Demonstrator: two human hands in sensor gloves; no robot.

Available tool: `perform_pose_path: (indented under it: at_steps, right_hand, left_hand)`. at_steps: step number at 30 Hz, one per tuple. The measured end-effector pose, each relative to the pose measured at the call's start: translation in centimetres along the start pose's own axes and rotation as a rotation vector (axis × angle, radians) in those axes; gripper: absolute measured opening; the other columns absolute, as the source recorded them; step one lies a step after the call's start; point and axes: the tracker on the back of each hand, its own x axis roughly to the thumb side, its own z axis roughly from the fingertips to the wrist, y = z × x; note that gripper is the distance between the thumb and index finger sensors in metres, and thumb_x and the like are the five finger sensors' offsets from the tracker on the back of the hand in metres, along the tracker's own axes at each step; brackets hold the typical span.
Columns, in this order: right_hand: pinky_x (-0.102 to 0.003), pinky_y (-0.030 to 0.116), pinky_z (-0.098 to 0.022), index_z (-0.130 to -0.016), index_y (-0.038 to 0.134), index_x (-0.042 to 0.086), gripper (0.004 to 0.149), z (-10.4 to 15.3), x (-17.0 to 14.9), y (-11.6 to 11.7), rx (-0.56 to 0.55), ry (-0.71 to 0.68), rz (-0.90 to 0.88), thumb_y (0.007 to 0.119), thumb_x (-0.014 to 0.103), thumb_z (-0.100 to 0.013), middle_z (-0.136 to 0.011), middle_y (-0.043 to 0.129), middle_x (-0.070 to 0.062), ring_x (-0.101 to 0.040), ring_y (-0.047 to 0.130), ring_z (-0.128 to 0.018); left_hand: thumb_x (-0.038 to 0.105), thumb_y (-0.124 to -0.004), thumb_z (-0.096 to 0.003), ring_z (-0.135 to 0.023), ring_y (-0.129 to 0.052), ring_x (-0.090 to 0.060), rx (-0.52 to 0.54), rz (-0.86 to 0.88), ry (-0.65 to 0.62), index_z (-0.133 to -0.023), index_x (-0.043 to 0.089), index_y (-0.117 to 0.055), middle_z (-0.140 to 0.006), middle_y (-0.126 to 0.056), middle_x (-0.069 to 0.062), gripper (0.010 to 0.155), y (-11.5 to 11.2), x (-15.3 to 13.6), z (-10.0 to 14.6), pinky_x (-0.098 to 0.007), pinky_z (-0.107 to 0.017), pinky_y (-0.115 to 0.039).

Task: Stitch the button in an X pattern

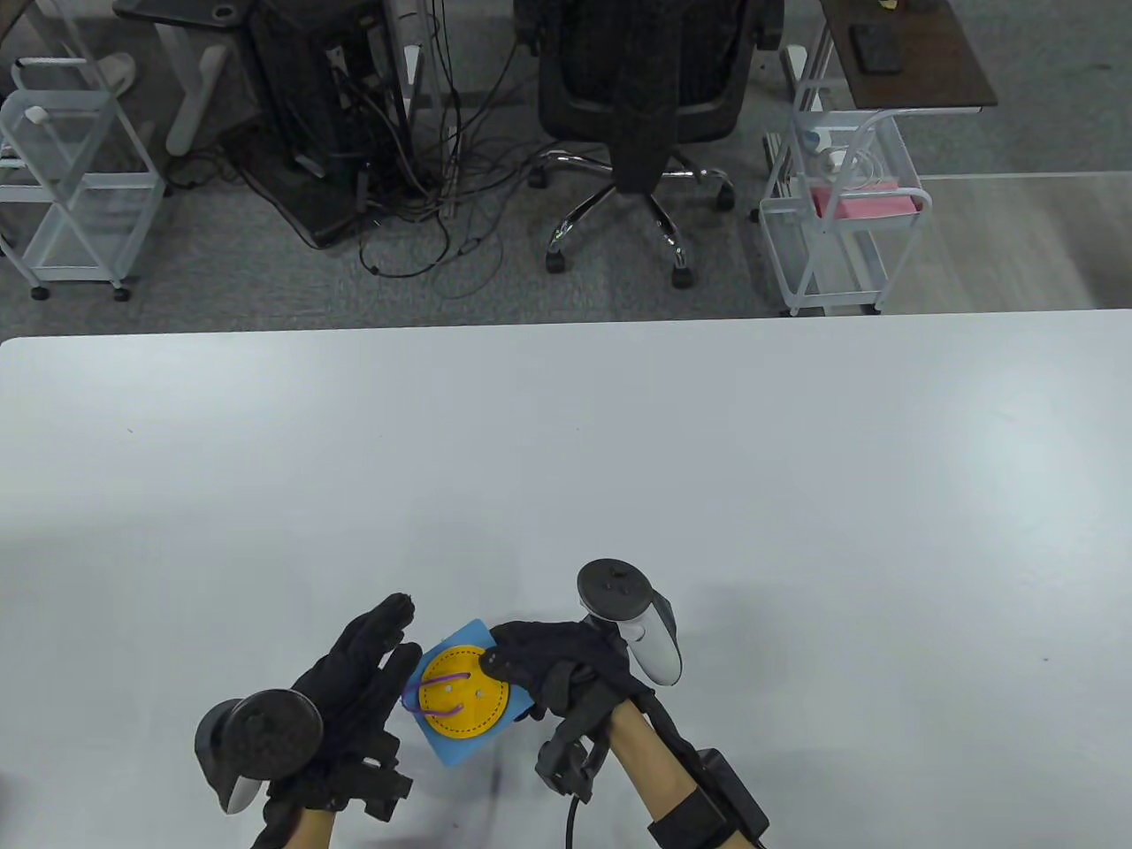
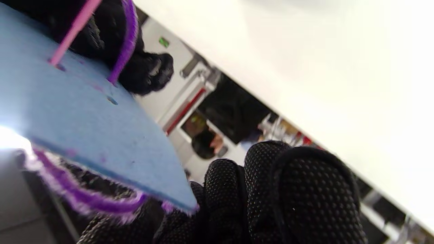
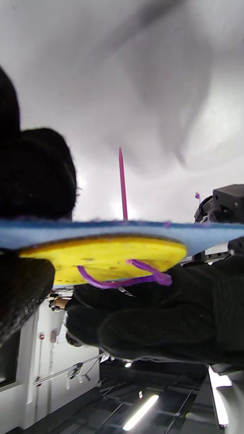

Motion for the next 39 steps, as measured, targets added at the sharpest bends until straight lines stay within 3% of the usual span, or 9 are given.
perform_pose_path:
  at_steps: [5,10,20,24,28,32,35,39]
  right_hand:
    - [-0.04,0.075,-0.033,-0.092,0.076,0.01,0.044,-0.1,0.1,0.3,0.047,0.009,0.03,0.072,0.03,-0.053,-0.066,0.087,-0.014,-0.024,0.09,-0.04]
    - [-0.04,0.076,-0.031,-0.091,0.076,0.008,0.044,-0.2,0.1,0.4,0.059,0.021,0.026,0.072,0.031,-0.053,-0.065,0.088,-0.014,-0.024,0.091,-0.038]
    - [-0.04,0.076,-0.031,-0.09,0.077,0.008,0.044,0.0,0.2,0.1,0.031,0.023,-0.002,0.074,0.031,-0.053,-0.065,0.088,-0.014,-0.024,0.091,-0.038]
    - [-0.04,0.075,-0.033,-0.093,0.073,0.008,0.047,0.3,0.2,-0.2,-0.027,0.01,-0.044,0.073,0.034,-0.054,-0.07,0.086,-0.014,-0.025,0.091,-0.042]
    - [-0.041,0.074,-0.037,-0.098,0.066,0.007,0.056,1.1,0.1,-1.0,-0.141,0.004,-0.153,0.069,0.044,-0.056,-0.078,0.082,-0.017,-0.029,0.09,-0.05]
    - [-0.041,0.076,-0.034,-0.094,0.071,0.006,0.055,1.5,-0.2,-1.2,-0.173,0.045,-0.152,0.062,0.045,-0.057,-0.074,0.086,-0.017,-0.028,0.092,-0.045]
    - [-0.039,0.077,-0.031,-0.089,0.077,0.006,0.054,1.0,-0.7,-0.4,-0.066,0.086,-0.155,0.057,0.045,-0.057,-0.069,0.09,-0.016,-0.027,0.094,-0.041]
    - [-0.041,0.075,-0.038,-0.094,0.071,0.007,0.057,-0.2,-2.0,2.0,0.225,0.14,-0.391,0.051,0.047,-0.059,-0.077,0.085,-0.017,-0.03,0.091,-0.05]
  left_hand:
    - [0.046,-0.069,-0.0601,-0.052,-0.11,-0.037,-0.222,0.095,0.075,-0.102,0.004,-0.074,-0.086,-0.093,-0.026,0.06,-0.9,-0.7,-0.7,-0.029,-0.026,-0.098]
    - [0.045,-0.071,-0.0596,-0.034,-0.113,-0.022,-0.298,0.166,0.1,-0.093,0.004,-0.083,-0.068,-0.102,-0.017,0.054,-1.7,-1.2,-1.1,-0.019,-0.015,-0.096]
    - [0.036,-0.076,-0.0579,-0.019,-0.111,-0.01,-0.35,0.369,0.142,-0.082,0.001,-0.087,-0.051,-0.105,-0.007,0.044,-2.4,-1.6,-1.2,-0.013,-0.007,-0.094]
    - [0.032,-0.076,-0.0582,-0.015,-0.11,-0.007,-0.289,0.415,0.166,-0.082,-0.001,-0.087,-0.048,-0.105,-0.007,0.043,-2.2,-1.7,-1.1,-0.011,-0.005,-0.094]
    - [0.03,-0.075,-0.0585,-0.012,-0.108,-0.005,-0.121,0.443,0.212,-0.082,-0.003,-0.086,-0.046,-0.105,-0.007,0.042,-1.0,-2.2,-0.6,-0.009,-0.002,-0.093]
    - [0.029,-0.074,-0.0585,-0.009,-0.108,-0.003,0.065,0.45,0.251,-0.082,-0.004,-0.085,-0.046,-0.104,-0.008,0.042,0.3,-2.6,0.1,-0.006,-0.001,-0.093]
    - [0.029,-0.074,-0.0584,-0.009,-0.108,-0.002,0.163,0.435,0.262,-0.082,-0.004,-0.085,-0.047,-0.104,-0.009,0.042,0.8,-2.6,0.5,-0.005,0.0,-0.093]
    - [0.028,-0.074,-0.0583,-0.009,-0.109,-0.001,0.2,0.432,0.263,-0.082,-0.004,-0.084,-0.046,-0.104,-0.009,0.042,0.7,-2.4,0.6,-0.004,0.001,-0.094]
